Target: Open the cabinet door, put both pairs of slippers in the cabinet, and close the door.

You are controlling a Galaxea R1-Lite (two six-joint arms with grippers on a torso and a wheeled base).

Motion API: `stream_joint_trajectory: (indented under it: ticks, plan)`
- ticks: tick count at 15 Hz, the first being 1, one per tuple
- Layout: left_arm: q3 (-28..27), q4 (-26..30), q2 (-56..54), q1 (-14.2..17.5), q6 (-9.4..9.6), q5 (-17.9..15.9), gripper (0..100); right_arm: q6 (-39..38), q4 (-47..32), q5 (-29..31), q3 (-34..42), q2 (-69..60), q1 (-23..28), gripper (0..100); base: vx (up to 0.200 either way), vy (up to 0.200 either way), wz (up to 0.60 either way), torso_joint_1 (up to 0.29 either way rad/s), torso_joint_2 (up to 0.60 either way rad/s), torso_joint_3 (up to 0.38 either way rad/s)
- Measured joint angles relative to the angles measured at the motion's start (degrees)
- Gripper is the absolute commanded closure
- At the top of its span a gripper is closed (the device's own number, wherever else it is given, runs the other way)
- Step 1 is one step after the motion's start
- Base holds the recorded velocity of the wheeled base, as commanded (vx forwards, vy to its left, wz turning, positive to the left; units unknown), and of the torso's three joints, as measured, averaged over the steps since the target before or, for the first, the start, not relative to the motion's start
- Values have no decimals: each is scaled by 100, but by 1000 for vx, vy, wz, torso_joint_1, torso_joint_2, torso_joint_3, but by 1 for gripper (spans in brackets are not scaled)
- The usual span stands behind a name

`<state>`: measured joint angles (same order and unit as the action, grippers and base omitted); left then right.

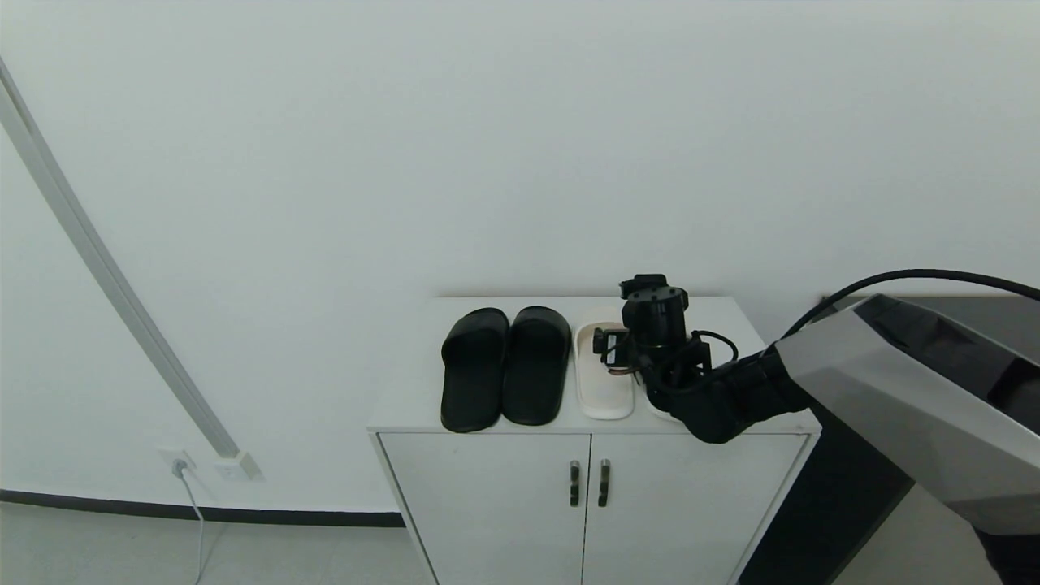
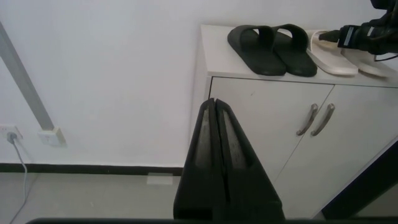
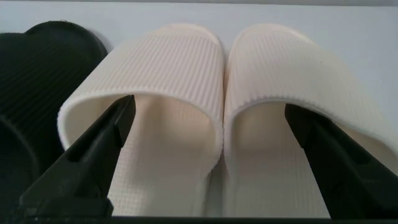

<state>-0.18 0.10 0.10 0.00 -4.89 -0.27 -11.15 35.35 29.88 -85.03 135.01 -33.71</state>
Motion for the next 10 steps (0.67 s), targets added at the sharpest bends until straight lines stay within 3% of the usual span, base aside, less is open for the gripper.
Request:
stream_joint_trajectory:
  ticks: [5, 6, 10]
  plan:
    - [0, 0, 0, 0, -1, 2, 100, 29, -178, -2, -527, 306, 130, 0, 0, 0, 0, 0, 0, 0]
    - [0, 0, 0, 0, 0, 2, 100, 35, -185, 0, -606, 357, 138, 100, 0, 0, 0, 0, 0, 0]
    - [0, 0, 0, 0, 0, 2, 100, 43, -199, 1, -678, 444, 149, 100, 0, 0, 0, 0, 0, 0]
